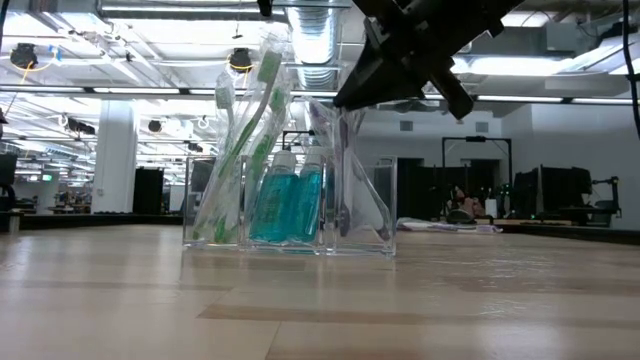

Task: Pick & Place toothbrushing station
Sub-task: Put the purple toothbrush into the transparent organizer

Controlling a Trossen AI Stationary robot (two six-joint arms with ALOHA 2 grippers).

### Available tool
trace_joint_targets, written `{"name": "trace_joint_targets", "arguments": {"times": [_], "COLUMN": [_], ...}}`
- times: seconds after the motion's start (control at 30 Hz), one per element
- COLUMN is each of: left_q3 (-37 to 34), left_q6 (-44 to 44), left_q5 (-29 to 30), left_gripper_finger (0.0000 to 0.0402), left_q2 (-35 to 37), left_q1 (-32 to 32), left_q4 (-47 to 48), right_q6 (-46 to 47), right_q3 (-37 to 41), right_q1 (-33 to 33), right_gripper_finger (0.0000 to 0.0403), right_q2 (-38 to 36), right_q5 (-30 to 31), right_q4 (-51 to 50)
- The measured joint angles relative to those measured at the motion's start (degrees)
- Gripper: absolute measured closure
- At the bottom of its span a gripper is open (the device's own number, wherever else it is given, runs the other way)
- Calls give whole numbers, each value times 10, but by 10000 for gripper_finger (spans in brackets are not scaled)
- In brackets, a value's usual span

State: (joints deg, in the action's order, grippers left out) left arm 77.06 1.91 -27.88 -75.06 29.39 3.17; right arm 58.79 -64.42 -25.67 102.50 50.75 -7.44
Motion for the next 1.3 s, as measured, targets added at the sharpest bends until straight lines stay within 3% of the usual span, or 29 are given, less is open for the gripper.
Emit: {"name": "trace_joint_targets", "arguments": {"times": [0.17, 0.57, 0.73, 1.03, 1.3], "left_q3": [0, 0, 0, 0, 0], "left_q6": [0, -4, -4, -5, -15], "left_q5": [0, 0, 0, 4, 7], "left_gripper_finger": [296, 296, 296, 296, 296], "left_q2": [0, 0, 0, 0, 0], "left_q1": [0, 0, 0, 0, 0], "left_q4": [11, 19, 19, 20, 20], "right_q6": [-9, -4, 10, 149, 123], "right_q3": [0, 0, 0, 0, -1], "right_q1": [0, 0, 3, -7, -24], "right_gripper_finger": [381, 237, 197, 182, 182], "right_q2": [0, 0, 0, -1, -72], "right_q5": [2, -2, -38, -91, -57], "right_q4": [15, 27, 11, -140, -156]}}
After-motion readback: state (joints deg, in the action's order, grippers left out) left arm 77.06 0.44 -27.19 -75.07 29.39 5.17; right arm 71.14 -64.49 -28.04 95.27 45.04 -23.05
